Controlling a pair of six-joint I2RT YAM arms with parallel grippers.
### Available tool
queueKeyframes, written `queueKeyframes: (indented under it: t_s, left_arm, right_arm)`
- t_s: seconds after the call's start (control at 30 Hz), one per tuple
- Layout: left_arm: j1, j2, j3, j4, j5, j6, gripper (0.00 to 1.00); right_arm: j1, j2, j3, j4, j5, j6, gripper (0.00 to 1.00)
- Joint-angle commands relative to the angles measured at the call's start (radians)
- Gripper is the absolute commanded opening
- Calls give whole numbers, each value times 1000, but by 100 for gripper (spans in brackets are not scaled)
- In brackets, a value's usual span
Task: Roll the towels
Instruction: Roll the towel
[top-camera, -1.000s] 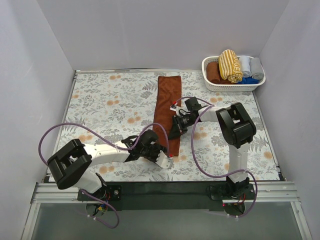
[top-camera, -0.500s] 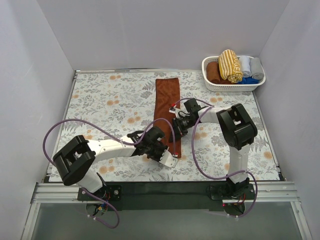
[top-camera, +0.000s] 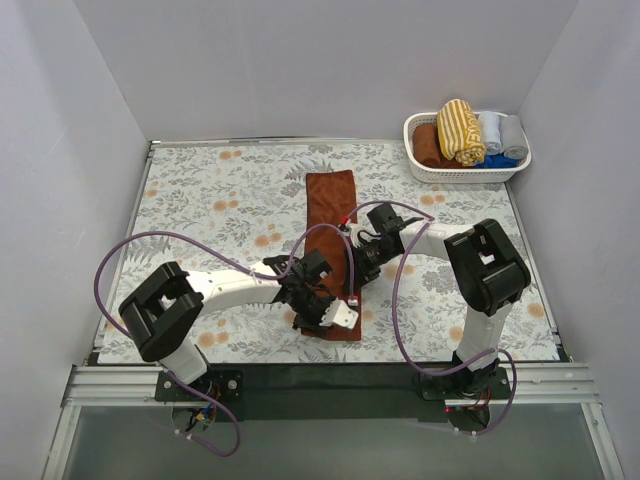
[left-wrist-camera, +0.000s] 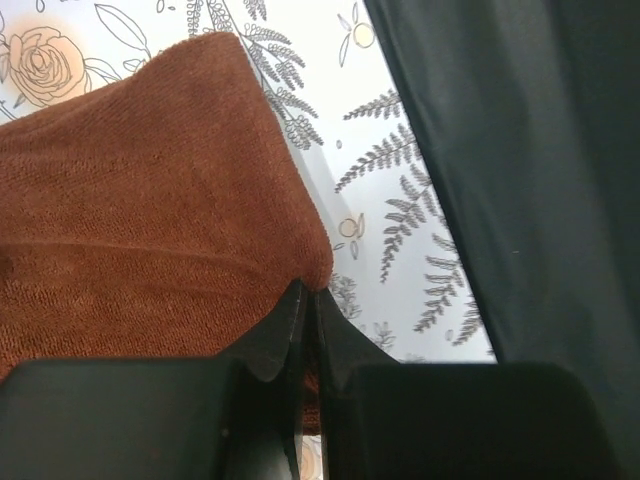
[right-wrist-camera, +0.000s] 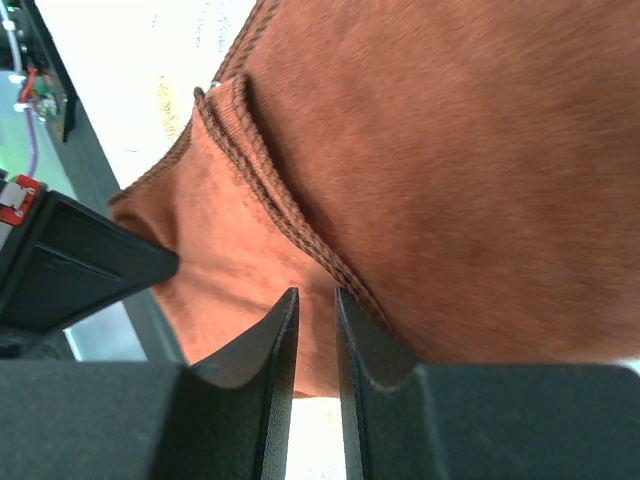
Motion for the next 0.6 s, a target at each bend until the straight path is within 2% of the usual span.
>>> queueKeyframes:
  t_s: [0.0, 0.27, 0.57]
  left_arm:
    - [15, -4, 33, -68, 123, -69, 0]
    - [46, -8, 30, -42, 154, -132, 0]
    - [194, 88, 197, -124, 309, -170, 0]
  right_arm:
    - [-1, -27, -10, -8, 52, -46, 24]
    - [13, -2, -25, -11, 53, -63, 23]
    - [21, 7, -22, -29, 62, -88, 24]
